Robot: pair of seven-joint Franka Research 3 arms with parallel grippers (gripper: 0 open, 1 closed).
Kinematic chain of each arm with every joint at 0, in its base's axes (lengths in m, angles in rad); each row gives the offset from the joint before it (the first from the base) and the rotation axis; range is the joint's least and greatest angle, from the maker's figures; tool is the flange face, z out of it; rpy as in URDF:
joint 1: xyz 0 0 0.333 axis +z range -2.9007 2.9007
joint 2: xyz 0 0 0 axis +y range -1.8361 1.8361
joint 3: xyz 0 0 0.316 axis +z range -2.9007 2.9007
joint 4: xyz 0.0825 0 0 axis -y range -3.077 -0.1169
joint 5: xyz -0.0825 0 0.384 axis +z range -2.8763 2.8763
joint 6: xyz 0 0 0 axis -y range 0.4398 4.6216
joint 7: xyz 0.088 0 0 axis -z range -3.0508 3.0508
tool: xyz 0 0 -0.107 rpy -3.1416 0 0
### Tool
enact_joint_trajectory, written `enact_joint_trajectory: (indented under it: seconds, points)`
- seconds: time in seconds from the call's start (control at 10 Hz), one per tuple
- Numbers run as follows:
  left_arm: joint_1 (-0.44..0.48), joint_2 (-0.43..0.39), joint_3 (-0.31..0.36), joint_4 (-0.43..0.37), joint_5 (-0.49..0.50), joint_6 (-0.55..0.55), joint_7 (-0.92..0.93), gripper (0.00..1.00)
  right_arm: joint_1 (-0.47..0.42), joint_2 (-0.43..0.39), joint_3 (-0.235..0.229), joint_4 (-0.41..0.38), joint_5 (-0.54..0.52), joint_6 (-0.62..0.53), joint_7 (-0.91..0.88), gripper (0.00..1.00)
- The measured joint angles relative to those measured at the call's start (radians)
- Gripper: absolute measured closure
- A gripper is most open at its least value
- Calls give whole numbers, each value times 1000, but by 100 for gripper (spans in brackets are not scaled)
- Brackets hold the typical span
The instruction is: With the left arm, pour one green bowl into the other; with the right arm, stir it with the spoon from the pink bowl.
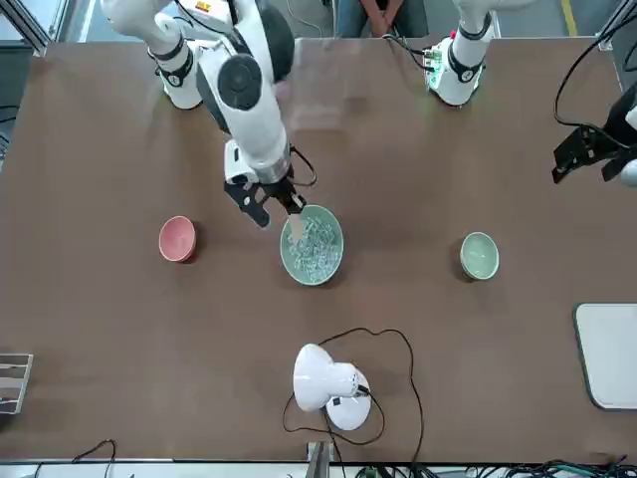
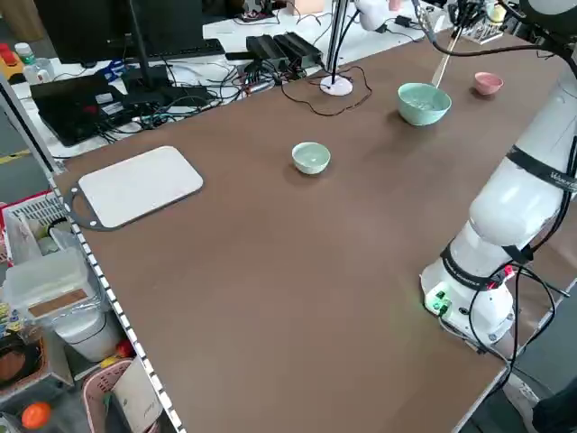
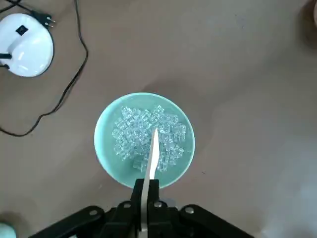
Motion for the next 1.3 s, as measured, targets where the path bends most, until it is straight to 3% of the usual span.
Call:
enact_joint_trajectory:
  seconds: [0.3,0.6,1.3]
  points:
    - [1,-11,-17,8,0,-20,-1,0,-99,-56,-5,-2,69,-110,-222,95]
    - [9,-15,-17,7,0,-25,-4,0,-239,-85,-9,-30,109,-146,-430,95]
    - [38,-9,33,6,0,-28,-3,0,-526,-201,-13,-282,216,-160,-934,95]
